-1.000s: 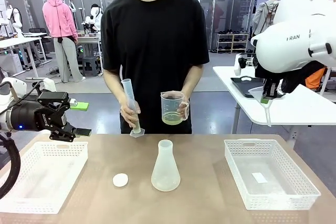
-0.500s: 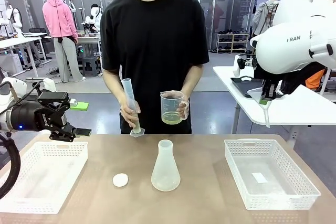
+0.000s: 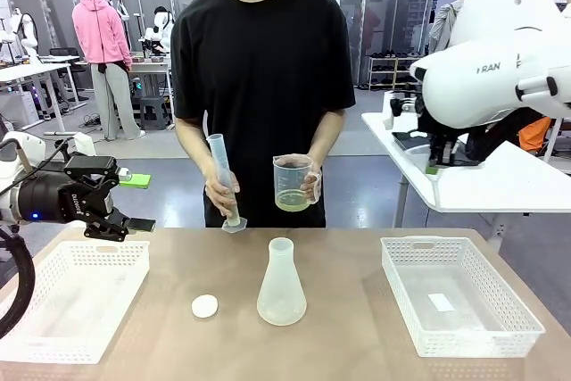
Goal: Prepare the solutions needed for the experiment.
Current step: Pick up the Plastic Funnel and insert it into the Big flask.
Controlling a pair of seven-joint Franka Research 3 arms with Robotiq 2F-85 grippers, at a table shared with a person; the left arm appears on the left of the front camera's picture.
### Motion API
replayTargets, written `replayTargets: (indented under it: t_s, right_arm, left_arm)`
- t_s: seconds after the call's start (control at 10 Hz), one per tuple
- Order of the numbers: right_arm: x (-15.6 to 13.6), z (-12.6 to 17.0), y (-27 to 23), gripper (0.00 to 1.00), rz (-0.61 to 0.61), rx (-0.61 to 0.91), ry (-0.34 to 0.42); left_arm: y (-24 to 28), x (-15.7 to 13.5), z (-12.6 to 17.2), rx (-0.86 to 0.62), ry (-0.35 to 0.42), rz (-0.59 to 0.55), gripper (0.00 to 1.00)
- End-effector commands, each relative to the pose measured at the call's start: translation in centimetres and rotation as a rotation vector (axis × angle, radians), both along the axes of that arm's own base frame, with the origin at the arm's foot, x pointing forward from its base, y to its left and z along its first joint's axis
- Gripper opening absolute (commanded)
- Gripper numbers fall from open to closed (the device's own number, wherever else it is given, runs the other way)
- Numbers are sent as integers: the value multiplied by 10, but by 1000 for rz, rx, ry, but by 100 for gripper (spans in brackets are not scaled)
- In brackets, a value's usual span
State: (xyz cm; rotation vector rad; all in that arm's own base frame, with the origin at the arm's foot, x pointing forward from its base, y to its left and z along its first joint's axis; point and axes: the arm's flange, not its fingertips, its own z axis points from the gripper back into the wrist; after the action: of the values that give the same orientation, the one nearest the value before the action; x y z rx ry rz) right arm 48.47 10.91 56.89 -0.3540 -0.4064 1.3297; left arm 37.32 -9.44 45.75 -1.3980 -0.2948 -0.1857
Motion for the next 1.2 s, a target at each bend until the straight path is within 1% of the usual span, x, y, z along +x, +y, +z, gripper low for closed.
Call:
replayTargets:
  t_s: [0.0, 0.1, 0.2, 0.3, 0.4, 0.6, 0.7, 1.0, 1.1]
  right_arm:
    - [-3, -1, 29, 7, 175, 25, -109]
    - [-7, 0, 51, 7, 263, 58, -149]
    - [-12, 1, 69, 7, 344, 85, -171]
    - [-21, 2, 87, 7, 423, 117, -186]
    - [-28, 2, 101, 7, 485, 127, -182]
    - [-46, -3, 134, 7, 631, 154, -204]
    - [-55, -7, 148, 7, 704, 172, -193]
    - [-73, -13, 165, 7, 824, 262, -160]
    - [-78, -13, 167, 7, 851, 279, -164]
  left_arm:
    - [0, 0, 1, -15, -1, -6, 100]
    - [0, 0, 1, -15, -1, -6, 100]
    - [0, 0, 1, -15, -1, -6, 100]
    - [0, 0, 1, -15, -1, -6, 100]
    - [0, 0, 1, -15, -1, -6, 100]
    - [0, 0, 1, -15, -1, -6, 100]
    - [0, 0, 1, -15, -1, -6, 100]
    - [0, 0, 1, -15, -1, -6, 100]
    - [0, 0, 1, -15, -1, -6, 100]
